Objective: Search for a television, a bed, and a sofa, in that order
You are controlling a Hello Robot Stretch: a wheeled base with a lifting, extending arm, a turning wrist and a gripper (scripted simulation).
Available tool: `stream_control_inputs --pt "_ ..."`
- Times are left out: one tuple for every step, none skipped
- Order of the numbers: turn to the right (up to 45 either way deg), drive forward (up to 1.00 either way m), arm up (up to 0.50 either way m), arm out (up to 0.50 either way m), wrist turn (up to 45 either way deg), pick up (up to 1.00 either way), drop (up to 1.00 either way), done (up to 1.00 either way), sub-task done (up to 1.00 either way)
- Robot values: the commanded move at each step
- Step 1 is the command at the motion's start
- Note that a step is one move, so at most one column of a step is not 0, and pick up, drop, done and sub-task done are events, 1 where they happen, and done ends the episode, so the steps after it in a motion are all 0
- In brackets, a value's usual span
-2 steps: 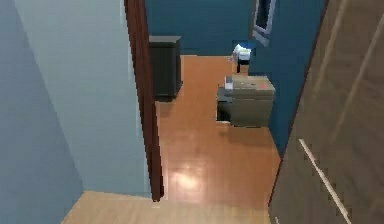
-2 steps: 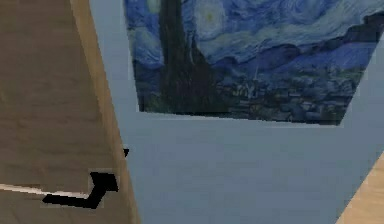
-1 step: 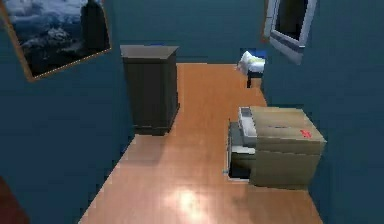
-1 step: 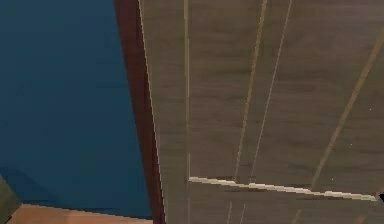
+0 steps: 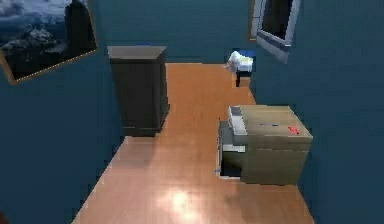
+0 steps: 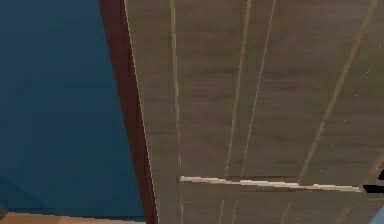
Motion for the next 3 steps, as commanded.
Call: stream_control_inputs --pt "0.0 1.0 0.0 0.0 0.0 0.0 0.0 0.0 0.0" --pt "0.0 0.25 0.0 0.0 0.0 0.0 0.0 0.0 0.0" --pt "6.0 0.0 0.0 0.0 0.0 0.0 0.0 0.0 0.0"
